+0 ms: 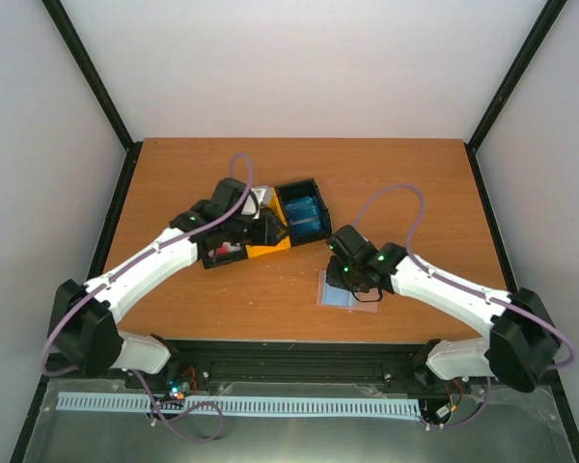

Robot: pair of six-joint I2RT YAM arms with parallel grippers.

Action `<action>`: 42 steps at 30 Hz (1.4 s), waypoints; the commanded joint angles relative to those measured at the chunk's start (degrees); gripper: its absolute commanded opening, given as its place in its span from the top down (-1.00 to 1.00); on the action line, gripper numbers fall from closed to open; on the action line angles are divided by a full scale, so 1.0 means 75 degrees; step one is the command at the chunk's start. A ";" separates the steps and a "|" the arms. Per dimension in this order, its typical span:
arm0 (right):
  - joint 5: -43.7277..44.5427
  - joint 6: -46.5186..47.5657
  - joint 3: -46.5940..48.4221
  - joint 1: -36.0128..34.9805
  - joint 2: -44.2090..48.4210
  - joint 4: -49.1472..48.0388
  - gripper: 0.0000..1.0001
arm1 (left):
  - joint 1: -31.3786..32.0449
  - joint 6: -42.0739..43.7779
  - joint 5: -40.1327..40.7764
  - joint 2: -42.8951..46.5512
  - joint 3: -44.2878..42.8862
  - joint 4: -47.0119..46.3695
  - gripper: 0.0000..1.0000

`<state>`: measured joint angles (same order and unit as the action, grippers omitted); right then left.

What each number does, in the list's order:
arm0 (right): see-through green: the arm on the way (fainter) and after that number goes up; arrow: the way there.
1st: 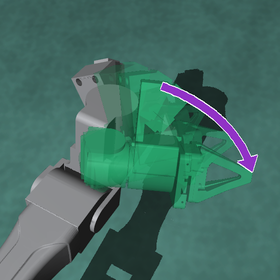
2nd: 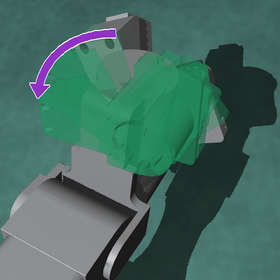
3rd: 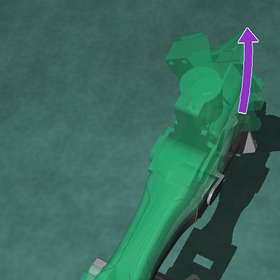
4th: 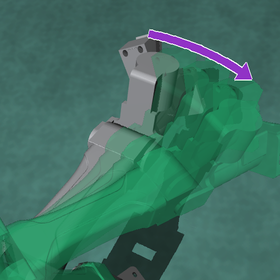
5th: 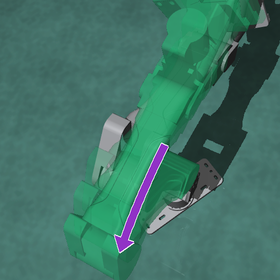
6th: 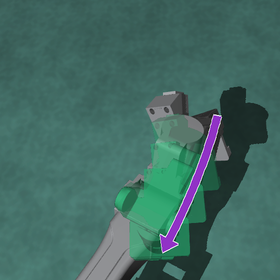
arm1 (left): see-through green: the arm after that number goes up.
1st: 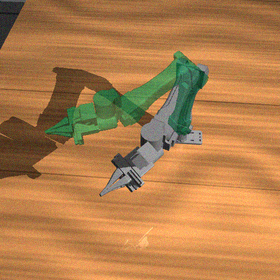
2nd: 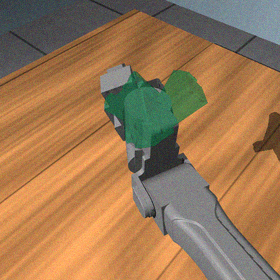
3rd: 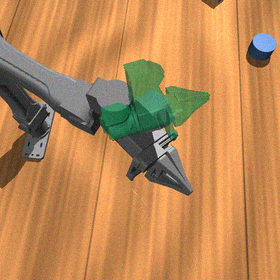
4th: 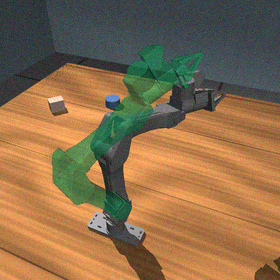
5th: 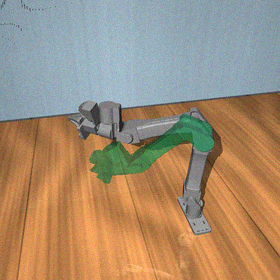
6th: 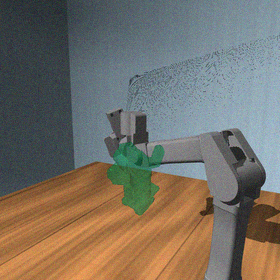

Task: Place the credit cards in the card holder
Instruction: Open the card holder at the center of the board.

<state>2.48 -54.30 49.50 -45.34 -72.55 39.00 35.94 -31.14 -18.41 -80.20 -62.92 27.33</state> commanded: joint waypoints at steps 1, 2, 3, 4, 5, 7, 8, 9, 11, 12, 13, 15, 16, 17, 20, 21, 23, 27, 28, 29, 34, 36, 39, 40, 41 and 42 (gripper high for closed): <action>0.0286 0.0138 0.0260 0.0130 -0.0607 0.0187 0.51 | -0.0560 0.0359 0.0053 0.0508 0.0406 0.0666 -0.17; 0.0313 0.0149 0.0226 0.0210 -0.0765 0.0215 0.43 | -0.0673 0.0425 0.0113 0.0551 0.0477 0.0719 -0.17; 0.0293 0.0142 0.0181 0.0301 -0.0912 0.0224 0.37 | -0.0768 0.0504 0.0208 0.0571 0.0524 0.0787 -0.18; 0.0213 0.0166 0.0099 0.0410 -0.1020 0.0186 0.32 | -0.0872 0.0589 0.0273 0.0579 0.0546 0.0856 -0.18; 0.0103 0.0195 -0.0011 0.0532 -0.1089 0.0113 0.30 | -0.1014 0.0709 0.0302 0.0567 0.0567 0.0925 -0.18; -0.0142 0.0277 -0.0198 0.0787 -0.1164 -0.0115 0.24 | -0.1224 0.0958 0.0319 0.0569 0.0630 0.1012 -0.18; -0.0174 0.0341 -0.0245 0.0906 -0.1197 -0.0120 0.21 | -0.1316 0.1080 0.0403 0.0579 0.0670 0.1047 -0.18; -0.0165 0.0407 -0.0240 0.1031 -0.1261 -0.0063 0.19 | -0.1387 0.1183 0.0549 0.0589 0.0719 0.1096 -0.18; -0.0143 0.0664 -0.0208 0.1216 -0.1392 0.0015 0.14 | -0.1546 0.1238 0.0937 0.0582 0.0806 0.1249 -0.18; -0.0174 0.0789 -0.0200 0.1311 -0.1470 0.0044 0.12 | -0.1627 0.1218 0.1108 0.0572 0.0836 0.1333 -0.18; -0.0254 0.0973 -0.0217 0.1398 -0.1563 0.0056 0.11 | -0.1674 0.1177 0.1351 0.0560 0.0866 0.1390 -0.21; -0.0410 0.1205 -0.0242 0.1546 -0.1780 0.0052 0.10 | -0.1707 0.0982 0.2049 0.0500 0.0841 0.1592 -0.26; -0.0490 0.1320 -0.0250 0.1604 -0.1912 0.0025 0.09 | -0.1710 0.0859 0.2425 0.0461 0.0788 0.1731 -0.28; -0.0575 0.1416 -0.0263 0.1658 -0.2005 -0.0002 0.09 | -0.1724 0.0744 0.2775 0.0426 0.0743 0.1850 -0.33; -0.0717 0.1734 -0.0209 0.1760 -0.2282 -0.0116 0.09 | -0.1926 0.0529 0.3560 0.0393 0.0650 0.2067 -0.47; -0.0734 0.1829 -0.0187 0.1785 -0.2382 -0.0141 0.09 | -0.2092 0.0592 0.3582 0.0405 0.0648 0.2022 -0.50; -0.0803 0.1990 -0.0188 0.1851 -0.2587 -0.0206 0.09 | -0.2444 0.0741 0.3598 0.0347 0.0592 0.1912 -0.52; -0.0968 0.2210 -0.0217 0.1929 -0.2809 -0.0302 0.09 | -0.3103 0.1053 0.3622 -0.0136 -0.0098 0.1862 -0.52; -0.0961 0.2244 -0.0242 0.1938 -0.2832 -0.0346 0.09 | -0.3311 0.1199 0.3627 -0.0322 -0.0286 0.1748 -0.52; -0.0969 0.2292 -0.0254 0.1954 -0.2865 -0.0382 0.09 | -0.3498 0.1351 0.3609 -0.0517 -0.0446 0.1637 -0.51; -0.1010 0.2530 -0.0145 0.2034 -0.3036 -0.0341 0.09 | -0.4126 0.2704 0.2101 -0.1683 -0.1330 0.1258 -0.62; -0.0906 0.2616 -0.0069 0.2058 -0.3047 -0.0245 0.09 | -0.4153 0.3011 0.2023 -0.2086 -0.1487 0.1147 -0.62; -0.0749 0.2733 0.0105 0.2095 -0.3046 -0.0071 0.09 | -0.4251 0.3195 0.1972 -0.2571 -0.1908 0.0975 -0.63; -0.0721 0.2770 0.0141 0.2112 -0.3043 -0.0020 0.09 | -0.4313 0.3253 0.1834 -0.2689 -0.2029 0.0847 -0.67; -0.0703 0.2810 0.0185 0.2109 -0.3041 0.0014 0.09 | -0.4380 0.3311 0.1628 -0.2777 -0.2155 0.0710 -0.71; -0.0673 0.2865 0.0206 0.2117 -0.3034 0.0055 0.09 | -0.4436 0.3378 0.1401 -0.2871 -0.2293 0.0607 -0.72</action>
<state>-4.69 -35.42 51.40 -30.41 -92.55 40.71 4.27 -10.59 -2.37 -100.09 -74.98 36.14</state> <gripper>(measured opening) 0.456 0.848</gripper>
